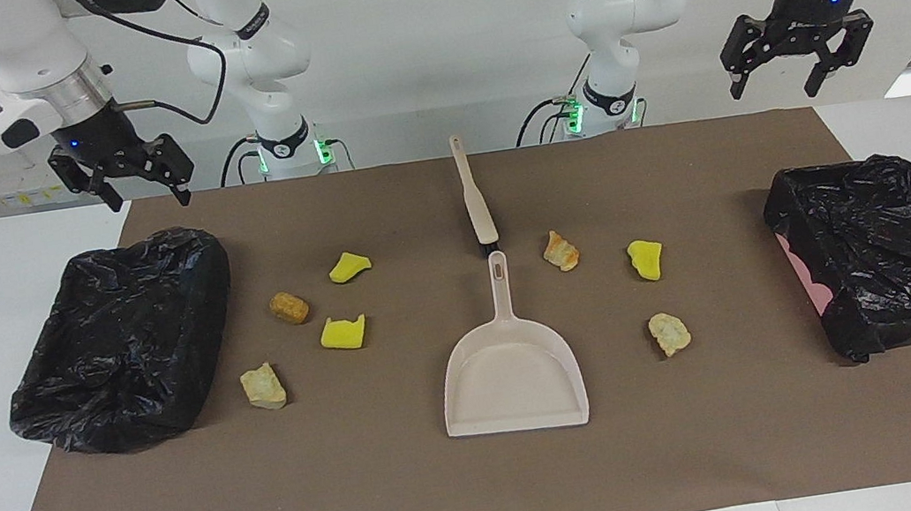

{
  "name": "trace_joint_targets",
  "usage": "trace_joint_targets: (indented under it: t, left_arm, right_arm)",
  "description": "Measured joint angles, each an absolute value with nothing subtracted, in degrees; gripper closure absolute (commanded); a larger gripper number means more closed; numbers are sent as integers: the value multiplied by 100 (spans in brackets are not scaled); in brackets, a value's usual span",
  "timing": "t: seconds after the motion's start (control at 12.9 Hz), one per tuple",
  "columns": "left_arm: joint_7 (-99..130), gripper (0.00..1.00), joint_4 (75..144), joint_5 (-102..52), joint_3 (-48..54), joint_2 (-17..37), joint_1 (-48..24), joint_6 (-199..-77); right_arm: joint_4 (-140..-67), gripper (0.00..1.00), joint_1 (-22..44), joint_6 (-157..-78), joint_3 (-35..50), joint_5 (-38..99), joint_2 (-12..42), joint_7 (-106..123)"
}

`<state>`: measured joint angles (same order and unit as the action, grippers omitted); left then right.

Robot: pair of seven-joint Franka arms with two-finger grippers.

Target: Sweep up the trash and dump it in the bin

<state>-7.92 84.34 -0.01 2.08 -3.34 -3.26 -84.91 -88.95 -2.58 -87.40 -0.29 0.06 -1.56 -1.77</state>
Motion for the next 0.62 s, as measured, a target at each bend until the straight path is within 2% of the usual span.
trace_joint_targets:
  t: [0.62]
  left_arm:
    - [-787, 0, 8441, -1, 212, -335, -326, -8430]
  right_arm:
    - [-8895, 0, -242, -8717, -25, 18, -156, -217]
